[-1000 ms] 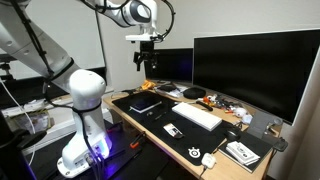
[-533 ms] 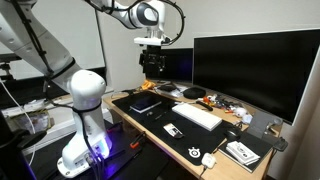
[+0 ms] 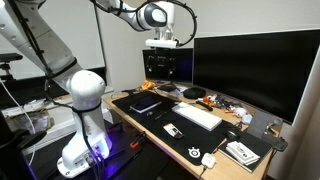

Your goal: Move the white object near the mouse to the left

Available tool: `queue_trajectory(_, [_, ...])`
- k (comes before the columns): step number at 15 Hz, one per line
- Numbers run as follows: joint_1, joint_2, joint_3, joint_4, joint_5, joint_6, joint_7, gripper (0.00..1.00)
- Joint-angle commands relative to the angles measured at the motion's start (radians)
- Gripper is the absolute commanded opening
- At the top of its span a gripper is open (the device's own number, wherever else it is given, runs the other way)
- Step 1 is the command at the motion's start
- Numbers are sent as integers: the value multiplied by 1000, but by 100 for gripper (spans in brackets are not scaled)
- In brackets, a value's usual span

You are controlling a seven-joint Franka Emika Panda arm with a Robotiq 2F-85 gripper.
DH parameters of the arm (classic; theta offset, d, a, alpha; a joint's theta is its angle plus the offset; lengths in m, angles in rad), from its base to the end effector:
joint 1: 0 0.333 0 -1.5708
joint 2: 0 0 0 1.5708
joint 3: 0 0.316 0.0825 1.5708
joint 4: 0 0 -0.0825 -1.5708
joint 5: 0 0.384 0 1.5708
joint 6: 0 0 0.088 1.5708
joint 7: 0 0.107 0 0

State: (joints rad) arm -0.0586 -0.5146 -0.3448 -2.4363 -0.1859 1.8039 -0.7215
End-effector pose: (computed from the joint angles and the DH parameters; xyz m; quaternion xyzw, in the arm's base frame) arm 0.3459 -0.1714 0.4647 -0.9749 -0.2116 0.0617 0.0309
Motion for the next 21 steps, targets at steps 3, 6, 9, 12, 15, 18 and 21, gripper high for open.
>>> queue_trajectory(3, [-47,54,-22,30,-86,40,-196,100])
queue_trajectory(6, [-68,92,-29,41,-116,59,-273,100])
queue_trajectory(9, [-79,68,-12,16,-86,50,-242,100])
queue_trajectory(12, [-78,68,-9,16,-85,50,-242,100])
queue_trajectory(15, [-77,58,-9,3,-92,80,-246,100])
queue_trajectory(18, [-72,94,-34,28,-59,98,-278,100])
queue_trajectory(21, [-78,159,-67,61,-18,125,-321,100])
